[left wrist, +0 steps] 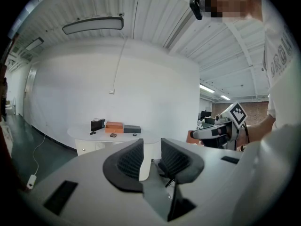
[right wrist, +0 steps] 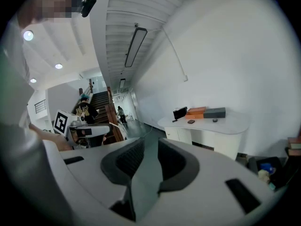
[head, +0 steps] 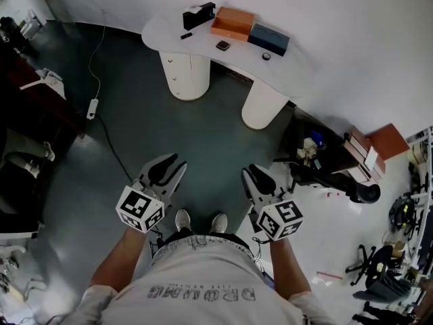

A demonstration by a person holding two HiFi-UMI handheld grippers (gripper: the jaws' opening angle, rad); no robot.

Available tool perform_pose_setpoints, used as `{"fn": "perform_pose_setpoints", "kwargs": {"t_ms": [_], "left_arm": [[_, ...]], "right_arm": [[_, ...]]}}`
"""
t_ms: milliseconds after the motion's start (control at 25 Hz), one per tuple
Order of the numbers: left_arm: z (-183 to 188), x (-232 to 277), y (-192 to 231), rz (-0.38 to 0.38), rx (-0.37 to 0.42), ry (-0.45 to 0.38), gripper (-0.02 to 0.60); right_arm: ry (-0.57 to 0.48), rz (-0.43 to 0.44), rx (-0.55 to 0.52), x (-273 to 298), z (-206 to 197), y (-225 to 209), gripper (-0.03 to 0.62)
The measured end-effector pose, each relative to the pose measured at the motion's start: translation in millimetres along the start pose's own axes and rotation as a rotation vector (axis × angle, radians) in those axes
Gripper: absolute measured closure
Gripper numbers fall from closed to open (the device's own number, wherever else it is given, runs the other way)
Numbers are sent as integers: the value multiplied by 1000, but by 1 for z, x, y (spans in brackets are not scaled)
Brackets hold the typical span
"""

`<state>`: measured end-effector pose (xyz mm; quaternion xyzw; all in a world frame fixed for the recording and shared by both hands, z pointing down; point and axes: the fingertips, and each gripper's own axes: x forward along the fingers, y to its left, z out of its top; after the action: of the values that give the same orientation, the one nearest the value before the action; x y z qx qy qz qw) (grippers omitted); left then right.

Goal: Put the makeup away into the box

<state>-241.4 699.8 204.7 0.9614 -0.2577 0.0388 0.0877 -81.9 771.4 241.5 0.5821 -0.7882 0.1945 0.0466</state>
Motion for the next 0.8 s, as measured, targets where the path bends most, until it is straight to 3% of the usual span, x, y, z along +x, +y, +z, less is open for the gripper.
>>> {"fn": "perform_pose_setpoints", "kwargs": {"t_ms": [800], "left_arm": [[-1, 0, -12, 48, 8, -6, 356]], "right_arm": [[-11, 5, 2, -17, 1, -14, 378]]}}
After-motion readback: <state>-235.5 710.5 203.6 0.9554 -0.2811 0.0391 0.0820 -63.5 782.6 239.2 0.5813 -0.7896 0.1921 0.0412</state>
